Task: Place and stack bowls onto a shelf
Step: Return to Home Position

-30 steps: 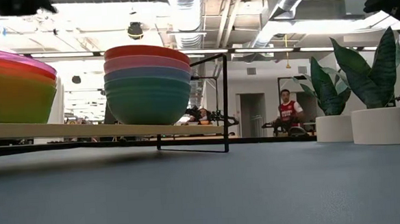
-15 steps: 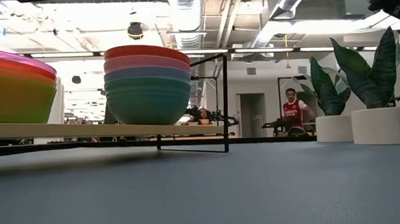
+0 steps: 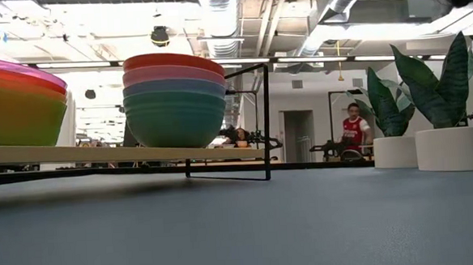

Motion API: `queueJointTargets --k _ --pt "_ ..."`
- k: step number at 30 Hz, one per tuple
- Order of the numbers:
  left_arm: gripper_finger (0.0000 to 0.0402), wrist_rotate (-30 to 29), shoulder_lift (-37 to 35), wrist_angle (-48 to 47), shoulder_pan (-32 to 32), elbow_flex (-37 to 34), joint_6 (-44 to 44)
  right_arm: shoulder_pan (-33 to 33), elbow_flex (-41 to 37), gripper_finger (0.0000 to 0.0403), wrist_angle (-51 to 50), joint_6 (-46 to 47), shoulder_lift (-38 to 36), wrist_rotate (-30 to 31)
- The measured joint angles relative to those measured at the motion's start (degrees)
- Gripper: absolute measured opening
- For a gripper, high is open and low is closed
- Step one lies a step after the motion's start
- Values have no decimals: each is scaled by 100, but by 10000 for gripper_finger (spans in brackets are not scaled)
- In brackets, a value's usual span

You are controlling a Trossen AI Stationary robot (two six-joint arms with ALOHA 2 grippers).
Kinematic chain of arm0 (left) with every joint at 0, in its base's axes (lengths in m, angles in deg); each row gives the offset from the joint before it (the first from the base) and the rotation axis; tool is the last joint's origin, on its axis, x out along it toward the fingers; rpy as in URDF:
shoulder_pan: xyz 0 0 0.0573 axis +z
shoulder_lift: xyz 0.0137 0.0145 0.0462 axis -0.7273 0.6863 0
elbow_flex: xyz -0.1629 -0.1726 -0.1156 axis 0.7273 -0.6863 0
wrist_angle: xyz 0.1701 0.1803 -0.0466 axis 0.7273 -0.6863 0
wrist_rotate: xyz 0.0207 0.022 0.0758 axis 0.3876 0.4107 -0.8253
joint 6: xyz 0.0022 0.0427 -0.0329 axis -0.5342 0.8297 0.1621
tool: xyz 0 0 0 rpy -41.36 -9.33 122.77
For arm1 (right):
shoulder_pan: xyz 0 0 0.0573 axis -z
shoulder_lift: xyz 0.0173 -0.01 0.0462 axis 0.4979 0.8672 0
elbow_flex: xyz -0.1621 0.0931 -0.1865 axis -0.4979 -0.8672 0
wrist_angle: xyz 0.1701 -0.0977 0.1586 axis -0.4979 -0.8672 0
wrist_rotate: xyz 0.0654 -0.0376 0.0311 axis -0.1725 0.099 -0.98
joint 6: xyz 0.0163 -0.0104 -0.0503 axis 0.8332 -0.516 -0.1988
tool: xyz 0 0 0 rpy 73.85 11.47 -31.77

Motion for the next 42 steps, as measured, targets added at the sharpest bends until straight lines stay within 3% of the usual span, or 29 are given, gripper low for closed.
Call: queueJointTargets --k 6,13,18,21,26,34,42 --pt "177 30 -1189 1078 9 -858 982 0 -18 88 718 -1000 -903 10" --pt "177 411 -2706 3136 7 -2823 1640 0 -719 88 2146 -2701 -1786 -124" --pt "177 1111 -3680 4249 7 -3977 1879 50 -1076 88 2334 -2927 -1909 -194" --pt "177 1148 -4161 4509 4 -4402 1999 74 -1244 88 2427 -2934 -1932 -312" --pt "176 1142 -4620 4619 9 -4802 2037 87 -1640 88 2563 -2972 -1934 -423" --pt "177 1573 -4615 4753 9 -4891 2190 87 -2783 88 4695 -4548 -1934 -1904" --pt "177 1589 -4611 4408 9 -4887 2208 87 -3386 88 4939 -4255 -1936 -2013"
